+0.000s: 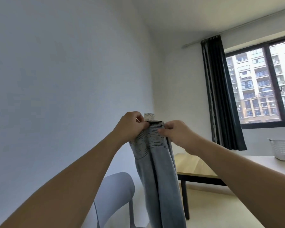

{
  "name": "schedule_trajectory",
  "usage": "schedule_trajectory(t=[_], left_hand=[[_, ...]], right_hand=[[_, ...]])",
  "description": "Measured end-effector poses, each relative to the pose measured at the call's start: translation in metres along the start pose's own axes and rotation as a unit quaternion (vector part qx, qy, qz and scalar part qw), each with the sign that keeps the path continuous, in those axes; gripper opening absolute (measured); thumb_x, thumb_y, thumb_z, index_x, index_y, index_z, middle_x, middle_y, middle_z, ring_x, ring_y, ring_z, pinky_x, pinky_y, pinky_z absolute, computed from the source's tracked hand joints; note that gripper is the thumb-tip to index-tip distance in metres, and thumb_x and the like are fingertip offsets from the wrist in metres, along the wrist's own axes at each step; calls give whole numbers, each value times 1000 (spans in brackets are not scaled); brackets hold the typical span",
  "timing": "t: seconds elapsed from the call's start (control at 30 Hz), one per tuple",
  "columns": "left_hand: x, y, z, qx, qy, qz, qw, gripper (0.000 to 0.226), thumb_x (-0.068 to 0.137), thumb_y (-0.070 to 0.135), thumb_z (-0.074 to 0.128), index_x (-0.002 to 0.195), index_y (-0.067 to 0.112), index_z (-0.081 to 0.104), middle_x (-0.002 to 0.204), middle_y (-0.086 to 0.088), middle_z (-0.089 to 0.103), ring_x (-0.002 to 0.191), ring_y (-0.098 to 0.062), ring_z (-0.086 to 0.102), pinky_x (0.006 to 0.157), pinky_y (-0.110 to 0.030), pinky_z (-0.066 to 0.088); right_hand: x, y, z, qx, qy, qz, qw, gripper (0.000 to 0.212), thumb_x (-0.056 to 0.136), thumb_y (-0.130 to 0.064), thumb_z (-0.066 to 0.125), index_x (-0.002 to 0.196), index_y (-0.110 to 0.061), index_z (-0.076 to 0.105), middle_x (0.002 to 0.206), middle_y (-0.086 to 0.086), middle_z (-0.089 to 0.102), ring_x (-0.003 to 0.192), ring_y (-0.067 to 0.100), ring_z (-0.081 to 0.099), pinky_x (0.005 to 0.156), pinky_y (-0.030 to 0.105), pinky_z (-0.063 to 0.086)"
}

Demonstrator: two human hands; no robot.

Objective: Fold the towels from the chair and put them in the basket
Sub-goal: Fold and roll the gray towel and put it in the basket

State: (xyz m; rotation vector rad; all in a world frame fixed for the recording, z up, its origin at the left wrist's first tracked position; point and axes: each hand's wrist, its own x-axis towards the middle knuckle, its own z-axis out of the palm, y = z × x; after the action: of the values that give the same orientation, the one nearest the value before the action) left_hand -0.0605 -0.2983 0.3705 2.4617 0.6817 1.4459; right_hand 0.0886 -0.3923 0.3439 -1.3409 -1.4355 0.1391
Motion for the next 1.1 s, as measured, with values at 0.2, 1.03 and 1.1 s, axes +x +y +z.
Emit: schedule_trajectory(t=[0.2,1.03,1.1], left_hand=[[-10,10,-11,-29,-87,-7,996,29,91,39,58,75,15,62,70,1,62,62,-11,53,60,-24,39],[53,7,-8,452,183,139,862,23,76,-2,52,97,6,56,127,-14,35,107,-32,38,81,-37,35],[66,-27,6,440,162,90,878,15,72,0,52,85,7,50,121,-13,35,104,-32,35,82,-37,31]], right_hand=[[12,-13,-14,47,61,32,997,21,87,-14,58,85,6,65,78,9,59,73,20,53,70,35,44],[76,-48,-31,-284,93,-8,954,18,76,0,46,86,4,60,72,20,70,52,28,63,48,30,50],[95,-26,-25,-262,68,43,962,15,77,3,43,79,5,58,62,22,65,36,21,52,38,21,38]])
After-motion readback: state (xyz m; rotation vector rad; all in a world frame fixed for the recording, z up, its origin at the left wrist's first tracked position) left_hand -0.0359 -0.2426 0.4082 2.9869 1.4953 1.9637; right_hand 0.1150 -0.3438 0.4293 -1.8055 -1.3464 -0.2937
